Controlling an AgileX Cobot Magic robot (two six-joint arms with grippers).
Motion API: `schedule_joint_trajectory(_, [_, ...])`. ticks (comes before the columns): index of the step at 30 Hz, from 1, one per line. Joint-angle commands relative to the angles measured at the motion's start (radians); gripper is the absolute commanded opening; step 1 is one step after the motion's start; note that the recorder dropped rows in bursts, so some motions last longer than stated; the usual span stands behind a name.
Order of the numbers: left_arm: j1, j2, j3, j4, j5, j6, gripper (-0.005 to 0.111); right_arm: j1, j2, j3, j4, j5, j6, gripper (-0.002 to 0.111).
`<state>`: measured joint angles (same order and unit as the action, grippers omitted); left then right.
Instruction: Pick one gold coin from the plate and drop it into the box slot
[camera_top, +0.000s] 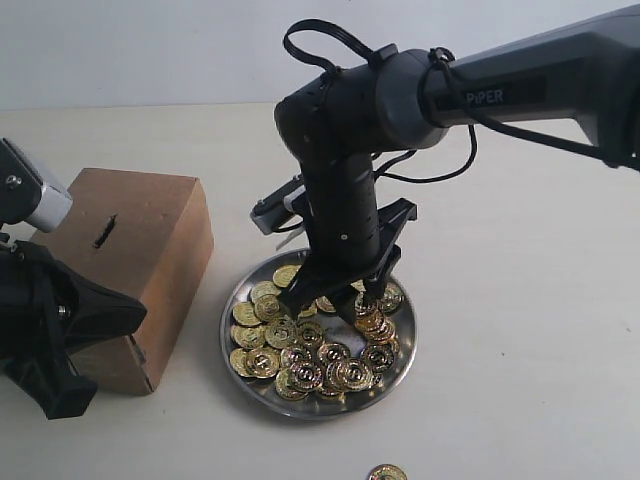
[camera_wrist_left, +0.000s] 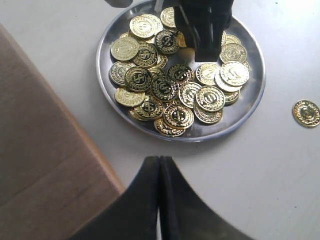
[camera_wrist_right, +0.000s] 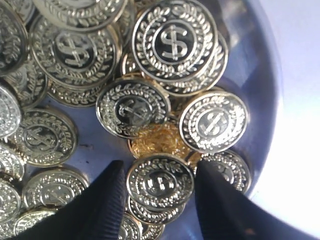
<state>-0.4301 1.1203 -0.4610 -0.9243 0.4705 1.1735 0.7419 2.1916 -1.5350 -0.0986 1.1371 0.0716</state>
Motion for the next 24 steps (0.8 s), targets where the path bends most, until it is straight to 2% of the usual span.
schedule_joint_trajectory(1, [-0.005,0.004,-0.005,-0.005,0.005,-0.001,0.000,-0.003,-0.012,0.000,-0.009,-0.010,0.002,0.043])
schedule_joint_trajectory(13, [-0.005,0.004,-0.005,-0.005,0.004,0.003,0.000,-0.003,-0.059,0.000,0.091,-0.033,-0.100,0.043])
schedule_joint_trajectory(22, [-0.012,0.004,-0.005,-0.005,0.002,0.147,0.000,-0.003,-0.147,0.000,0.257,-0.013,-0.308,0.043])
schedule_joint_trajectory(24, [-0.012,0.004,-0.005,0.000,0.002,0.177,0.004,-0.003,-0.169,0.000,0.299,0.004,-0.373,0.043])
